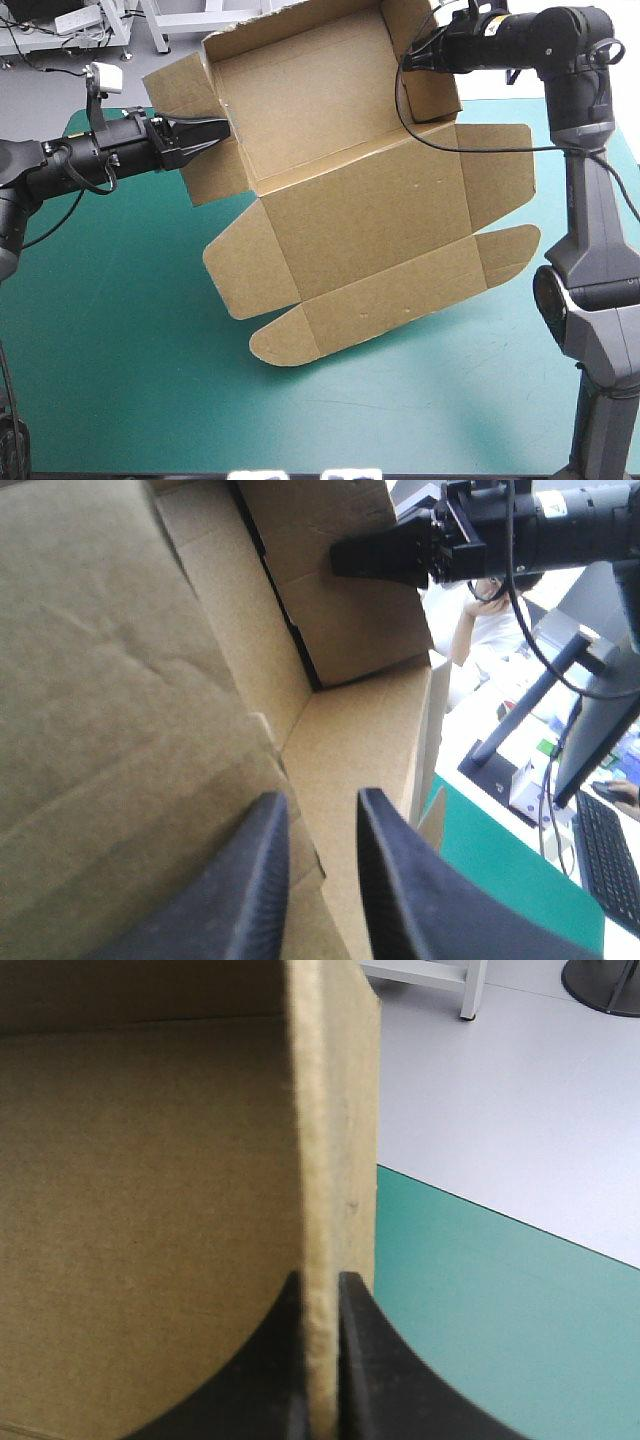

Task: Fold the box

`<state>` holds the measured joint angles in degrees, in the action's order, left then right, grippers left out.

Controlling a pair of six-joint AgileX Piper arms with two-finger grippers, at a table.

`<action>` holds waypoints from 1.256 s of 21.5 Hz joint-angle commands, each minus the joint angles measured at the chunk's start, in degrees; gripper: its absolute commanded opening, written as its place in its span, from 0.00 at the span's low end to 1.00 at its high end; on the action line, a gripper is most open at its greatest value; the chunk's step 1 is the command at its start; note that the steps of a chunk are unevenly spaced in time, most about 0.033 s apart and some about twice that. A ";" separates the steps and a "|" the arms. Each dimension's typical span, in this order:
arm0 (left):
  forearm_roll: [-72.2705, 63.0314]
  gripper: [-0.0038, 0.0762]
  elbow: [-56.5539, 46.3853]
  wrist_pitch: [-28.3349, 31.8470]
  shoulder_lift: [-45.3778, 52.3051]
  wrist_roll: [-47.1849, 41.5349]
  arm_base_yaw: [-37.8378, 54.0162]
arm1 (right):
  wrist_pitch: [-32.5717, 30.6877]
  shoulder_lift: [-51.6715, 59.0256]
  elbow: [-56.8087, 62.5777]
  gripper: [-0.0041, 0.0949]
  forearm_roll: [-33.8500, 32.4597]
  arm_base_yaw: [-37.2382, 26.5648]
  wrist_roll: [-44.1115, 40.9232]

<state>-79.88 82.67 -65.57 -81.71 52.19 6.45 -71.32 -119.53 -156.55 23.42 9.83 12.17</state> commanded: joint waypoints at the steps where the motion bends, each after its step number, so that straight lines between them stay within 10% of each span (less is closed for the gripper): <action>1: -7.41 0.28 1.97 3.98 2.01 0.24 -0.28 | -0.19 3.42 -1.27 0.02 0.58 0.04 -0.44; 12: -6.94 0.28 3.95 40.32 -0.18 4.79 -0.28 | -0.19 3.77 -1.27 0.02 -2.69 -0.69 -0.44; 21: -6.94 0.28 3.95 37.79 -5.51 4.55 6.61 | -0.19 7.24 -1.27 0.02 2.94 -10.75 -1.84; 27: -8.22 0.28 3.95 22.50 -7.25 4.55 6.51 | -0.19 7.60 -1.27 0.02 6.71 -11.46 -1.48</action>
<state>-84.04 84.62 -36.95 -91.06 56.69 13.14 -71.32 -115.60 -156.55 26.72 -1.29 11.30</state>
